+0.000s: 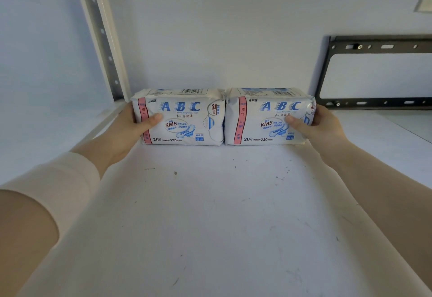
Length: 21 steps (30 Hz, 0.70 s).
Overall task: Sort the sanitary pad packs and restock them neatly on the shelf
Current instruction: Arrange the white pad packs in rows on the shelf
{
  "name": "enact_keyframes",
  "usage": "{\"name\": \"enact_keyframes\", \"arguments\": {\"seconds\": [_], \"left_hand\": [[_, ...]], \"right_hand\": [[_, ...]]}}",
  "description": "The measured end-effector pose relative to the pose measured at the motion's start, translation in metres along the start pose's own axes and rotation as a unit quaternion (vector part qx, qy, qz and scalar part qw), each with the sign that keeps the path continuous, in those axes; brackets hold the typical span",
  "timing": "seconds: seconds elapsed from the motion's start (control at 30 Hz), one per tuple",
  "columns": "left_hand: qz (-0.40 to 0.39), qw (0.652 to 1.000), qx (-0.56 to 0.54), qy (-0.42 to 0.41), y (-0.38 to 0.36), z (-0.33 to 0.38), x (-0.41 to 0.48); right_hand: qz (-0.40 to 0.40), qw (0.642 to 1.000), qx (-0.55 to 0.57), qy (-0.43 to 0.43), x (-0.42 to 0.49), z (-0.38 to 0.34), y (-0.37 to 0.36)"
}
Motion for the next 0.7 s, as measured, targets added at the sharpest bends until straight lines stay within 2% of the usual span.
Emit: {"name": "enact_keyframes", "arguments": {"seconds": [0.17,0.3,0.4,0.5,0.6,0.7], "left_hand": [[-0.001,1.0,0.009,0.018,0.0,-0.001,-0.008],[0.003,0.999,0.012,0.034,0.007,0.001,-0.02],[0.072,0.996,0.031,0.048,0.012,0.007,-0.037],[0.128,0.987,0.086,0.05,0.006,0.024,-0.07],[0.112,0.977,0.176,0.038,-0.003,0.045,-0.114],[0.114,0.968,0.219,0.043,-0.009,0.066,-0.154]], "right_hand": [[-0.01,1.0,-0.017,-0.005,-0.007,-0.002,0.001],[0.036,0.994,-0.096,-0.027,-0.021,-0.005,0.009],[0.062,0.988,-0.136,-0.033,-0.044,-0.014,0.016],[0.069,0.985,-0.158,-0.022,-0.072,-0.02,0.021],[0.06,0.982,-0.179,-0.01,-0.109,-0.03,0.022],[0.029,0.976,-0.216,0.005,-0.149,-0.045,0.018]]}}
Point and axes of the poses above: each hand's wrist, its own x-axis towards the middle knuckle, its own y-axis out of the back of the hand, z = x × y, the point moved 7 cm from there along x, towards the middle knuckle, and after that the axes turned 8 degrees about z, right-handed, at the moved point
